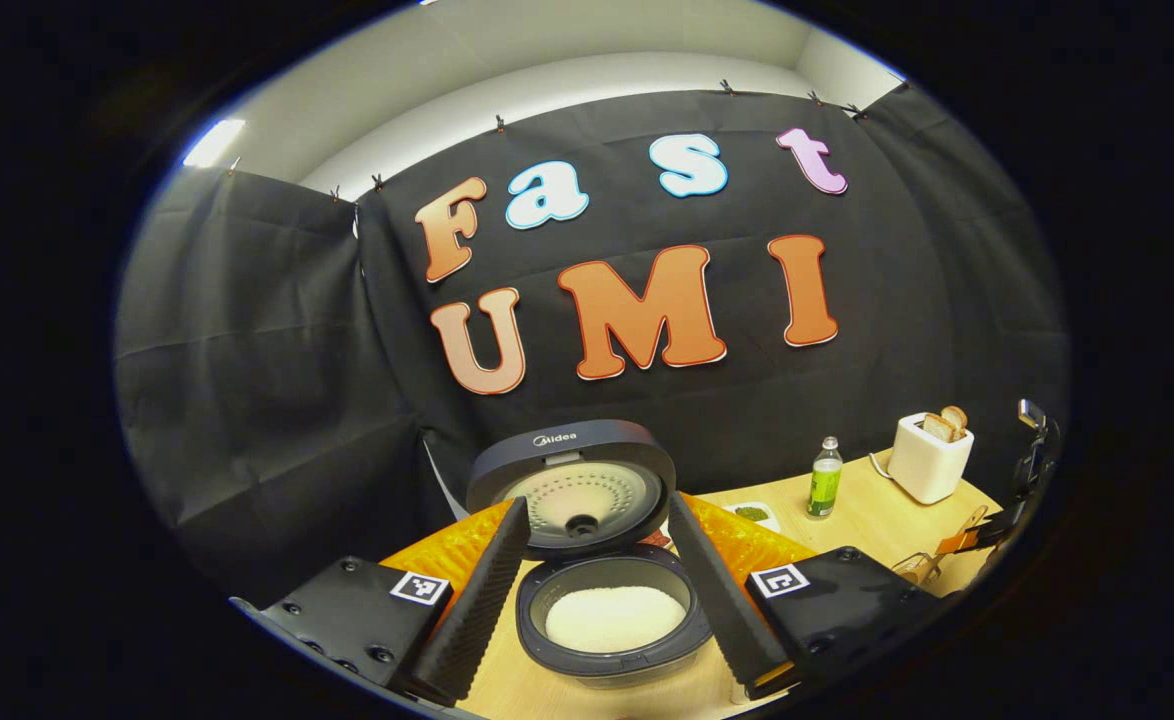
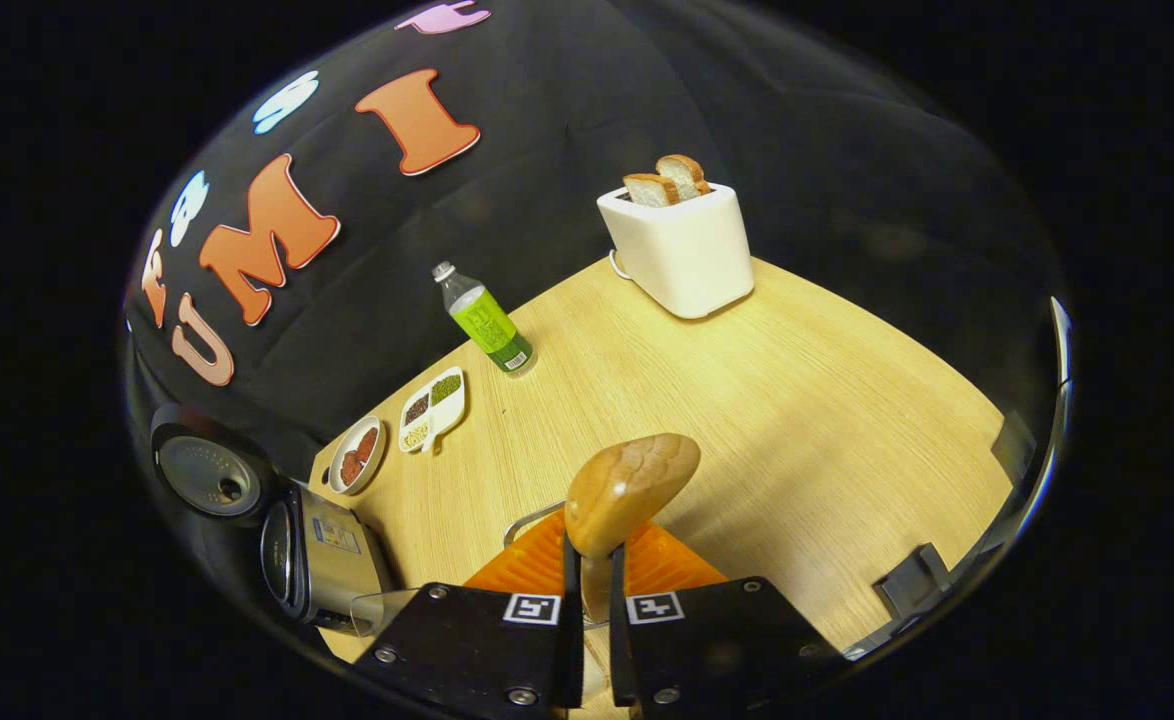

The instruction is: Close the left gripper, press the button to open the rice cooker; take a wooden spoon from the chopstick holder with the right hand, scoop a spoonful of rice and pour it into the rice cooker, then put the wooden spoon back into the chopstick holder.

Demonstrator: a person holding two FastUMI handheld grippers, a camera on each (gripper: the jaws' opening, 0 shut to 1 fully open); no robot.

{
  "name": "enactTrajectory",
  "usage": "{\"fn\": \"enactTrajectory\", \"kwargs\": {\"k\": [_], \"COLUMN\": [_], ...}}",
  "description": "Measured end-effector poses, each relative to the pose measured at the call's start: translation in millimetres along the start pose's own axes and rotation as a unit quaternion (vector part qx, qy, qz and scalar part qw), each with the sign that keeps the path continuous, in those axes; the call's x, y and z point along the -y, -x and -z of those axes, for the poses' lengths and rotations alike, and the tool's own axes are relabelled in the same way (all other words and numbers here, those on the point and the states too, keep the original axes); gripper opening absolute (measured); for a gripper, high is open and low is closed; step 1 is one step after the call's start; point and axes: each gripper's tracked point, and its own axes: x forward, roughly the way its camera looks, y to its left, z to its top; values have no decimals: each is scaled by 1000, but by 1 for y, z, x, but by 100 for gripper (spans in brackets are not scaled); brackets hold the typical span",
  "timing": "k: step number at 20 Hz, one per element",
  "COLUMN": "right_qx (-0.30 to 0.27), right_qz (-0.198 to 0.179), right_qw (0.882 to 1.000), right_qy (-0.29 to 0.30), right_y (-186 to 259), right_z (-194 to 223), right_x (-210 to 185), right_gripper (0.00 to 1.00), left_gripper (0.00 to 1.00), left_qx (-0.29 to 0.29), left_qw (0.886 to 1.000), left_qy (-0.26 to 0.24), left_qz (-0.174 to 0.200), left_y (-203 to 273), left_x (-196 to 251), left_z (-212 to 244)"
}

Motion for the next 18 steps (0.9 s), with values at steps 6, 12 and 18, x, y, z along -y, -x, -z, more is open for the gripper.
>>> {"fn": "enactTrajectory", "kwargs": {"k": [6,12,18], "right_qx": [38,82,81], "right_qz": [-7,-45,-61], "right_qw": [999,996,994], "right_qy": [-2,14,47], "right_y": [34,80,90], "right_z": [-33,-59,-50], "right_x": [-12,-44,-70], "right_gripper": [8,8,8], "left_gripper": [85,85,98], "left_qx": [0,-26,-37], "left_qw": [1000,998,996], "left_qy": [22,63,82], "left_qz": [1,-4,-19], "left_y": [-4,-11,-17], "left_x": [-11,-30,-51], "left_z": [6,27,38]}}
